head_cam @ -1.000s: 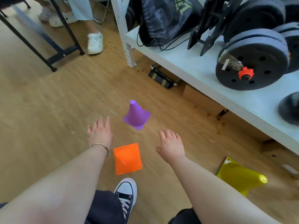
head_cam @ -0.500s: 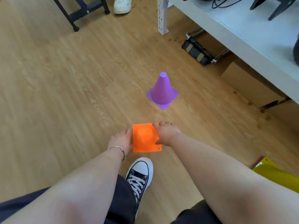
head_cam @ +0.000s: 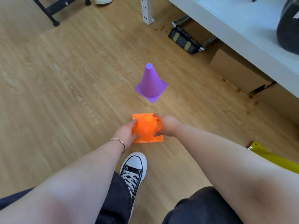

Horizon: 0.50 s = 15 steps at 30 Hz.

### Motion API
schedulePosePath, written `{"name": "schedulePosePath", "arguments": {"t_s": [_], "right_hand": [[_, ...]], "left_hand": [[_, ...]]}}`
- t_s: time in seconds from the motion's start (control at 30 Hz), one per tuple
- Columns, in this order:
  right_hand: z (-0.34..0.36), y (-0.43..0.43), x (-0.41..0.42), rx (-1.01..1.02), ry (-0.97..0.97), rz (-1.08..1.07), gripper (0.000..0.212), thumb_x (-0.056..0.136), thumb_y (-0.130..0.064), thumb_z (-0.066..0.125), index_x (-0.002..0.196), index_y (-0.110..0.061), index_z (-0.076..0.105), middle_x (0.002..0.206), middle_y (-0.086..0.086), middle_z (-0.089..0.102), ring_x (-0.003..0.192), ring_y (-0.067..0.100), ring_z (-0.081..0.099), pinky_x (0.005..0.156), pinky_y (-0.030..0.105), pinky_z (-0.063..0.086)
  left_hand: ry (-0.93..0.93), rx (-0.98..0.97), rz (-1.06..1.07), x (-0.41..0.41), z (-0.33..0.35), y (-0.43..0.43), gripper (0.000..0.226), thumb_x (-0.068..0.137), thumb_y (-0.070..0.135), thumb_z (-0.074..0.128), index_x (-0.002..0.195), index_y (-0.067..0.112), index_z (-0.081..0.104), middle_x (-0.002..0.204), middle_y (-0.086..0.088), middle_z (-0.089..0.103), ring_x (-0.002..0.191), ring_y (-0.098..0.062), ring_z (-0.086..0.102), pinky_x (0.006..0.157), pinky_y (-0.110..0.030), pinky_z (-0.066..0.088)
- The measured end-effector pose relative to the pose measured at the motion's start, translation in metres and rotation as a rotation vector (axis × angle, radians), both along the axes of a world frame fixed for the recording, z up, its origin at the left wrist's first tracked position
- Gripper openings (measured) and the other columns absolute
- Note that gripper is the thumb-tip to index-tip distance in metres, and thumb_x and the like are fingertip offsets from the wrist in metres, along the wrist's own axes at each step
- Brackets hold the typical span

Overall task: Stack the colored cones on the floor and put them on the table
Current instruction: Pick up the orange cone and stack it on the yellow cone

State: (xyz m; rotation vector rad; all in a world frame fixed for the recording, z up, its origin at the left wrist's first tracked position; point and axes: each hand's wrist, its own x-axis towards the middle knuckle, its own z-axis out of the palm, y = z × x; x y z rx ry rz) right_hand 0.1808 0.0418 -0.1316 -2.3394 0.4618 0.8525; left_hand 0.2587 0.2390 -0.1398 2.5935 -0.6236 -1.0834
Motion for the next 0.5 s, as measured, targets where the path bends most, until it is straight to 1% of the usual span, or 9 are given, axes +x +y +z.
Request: {"name": "schedulePosePath", "arguments": {"t_s": [0.1, 0.2, 0.3, 0.4, 0.5], "right_hand": [[0.008, -0.021, -0.016, 0.031, -0.047, -0.091, 0.101, 0.071, -0.035, 0.084, 0.153, -0.027, 0.025, 0.142, 0.008, 0.053, 0.127, 0.03, 0.052, 0.097, 0.033, 0.044], [0.014, -0.04, -0.041, 0.046, -0.078, -0.18, 0.103, 0.07, -0.036, 0.085, 0.153, -0.028, 0.025, 0.144, 0.007, 0.052, 0.129, 0.028, 0.051, 0.1, 0.032, 0.043], [0.024, -0.061, -0.065, 0.027, -0.111, -0.246, 0.103, 0.068, -0.038, 0.086, 0.152, -0.029, 0.027, 0.143, 0.005, 0.054, 0.128, 0.028, 0.052, 0.1, 0.032, 0.043], [0.039, -0.086, -0.088, -0.01, -0.139, -0.295, 0.102, 0.067, -0.04, 0.086, 0.151, -0.033, 0.028, 0.141, 0.003, 0.056, 0.126, 0.027, 0.053, 0.098, 0.031, 0.044], [0.06, -0.114, -0.115, -0.035, -0.157, -0.351, 0.103, 0.066, -0.041, 0.086, 0.15, -0.036, 0.028, 0.139, 0.002, 0.056, 0.124, 0.027, 0.054, 0.099, 0.034, 0.046]], "left_hand": [[0.012, -0.078, 0.009, -0.002, 0.009, -0.023, 0.083, 0.078, 0.029, 0.074, 0.148, 0.03, 0.03, 0.145, -0.002, 0.049, 0.131, -0.02, 0.049, 0.107, -0.036, 0.04], [-0.001, -0.129, -0.066, -0.01, 0.017, -0.048, 0.083, 0.077, 0.029, 0.076, 0.148, 0.027, 0.032, 0.146, -0.004, 0.049, 0.132, -0.019, 0.048, 0.107, -0.033, 0.038], [-0.005, -0.181, -0.118, -0.021, 0.025, -0.075, 0.083, 0.077, 0.029, 0.076, 0.147, 0.026, 0.033, 0.146, -0.003, 0.049, 0.132, -0.019, 0.047, 0.106, -0.03, 0.036], [-0.064, -0.218, -0.211, -0.035, 0.036, -0.105, 0.082, 0.077, 0.031, 0.076, 0.147, 0.022, 0.035, 0.145, -0.004, 0.05, 0.132, -0.02, 0.048, 0.107, -0.032, 0.037], [-0.092, -0.254, -0.292, -0.051, 0.052, -0.14, 0.081, 0.076, 0.033, 0.076, 0.146, 0.02, 0.036, 0.142, -0.008, 0.053, 0.129, -0.023, 0.05, 0.107, -0.035, 0.038]]}}
